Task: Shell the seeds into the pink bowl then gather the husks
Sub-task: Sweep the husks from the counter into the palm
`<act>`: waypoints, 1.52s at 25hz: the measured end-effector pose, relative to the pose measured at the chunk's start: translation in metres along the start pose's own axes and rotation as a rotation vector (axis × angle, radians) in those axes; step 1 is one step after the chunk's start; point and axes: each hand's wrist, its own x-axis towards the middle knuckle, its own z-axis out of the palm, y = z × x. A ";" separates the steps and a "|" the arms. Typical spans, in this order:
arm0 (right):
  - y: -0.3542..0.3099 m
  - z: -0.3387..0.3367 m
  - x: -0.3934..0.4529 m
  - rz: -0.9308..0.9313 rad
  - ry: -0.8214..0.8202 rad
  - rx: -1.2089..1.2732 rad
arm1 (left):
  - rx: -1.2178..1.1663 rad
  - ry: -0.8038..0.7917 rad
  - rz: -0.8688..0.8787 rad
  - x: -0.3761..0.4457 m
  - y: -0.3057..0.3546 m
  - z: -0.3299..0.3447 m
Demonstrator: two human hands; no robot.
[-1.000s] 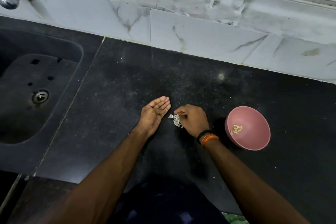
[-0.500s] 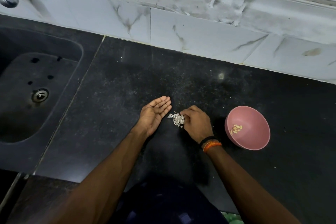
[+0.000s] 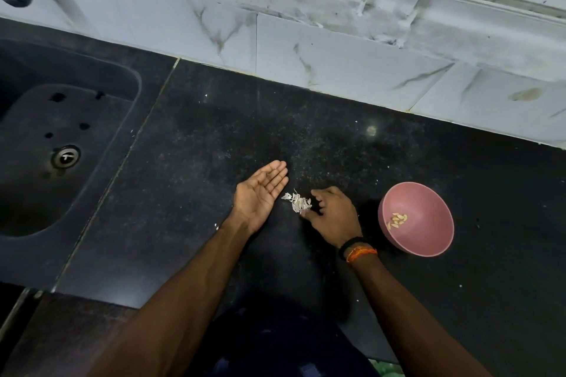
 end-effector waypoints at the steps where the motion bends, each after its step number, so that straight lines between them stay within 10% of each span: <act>1: 0.000 0.002 -0.002 0.032 -0.024 0.013 | -0.003 0.006 -0.002 0.000 0.000 0.001; 32: -0.049 0.041 0.012 -0.189 0.214 -0.315 | -0.106 0.006 -0.102 0.001 0.006 -0.005; 38: -0.038 0.031 0.012 -0.007 0.254 -0.121 | -0.177 -0.047 -0.191 0.002 0.012 -0.012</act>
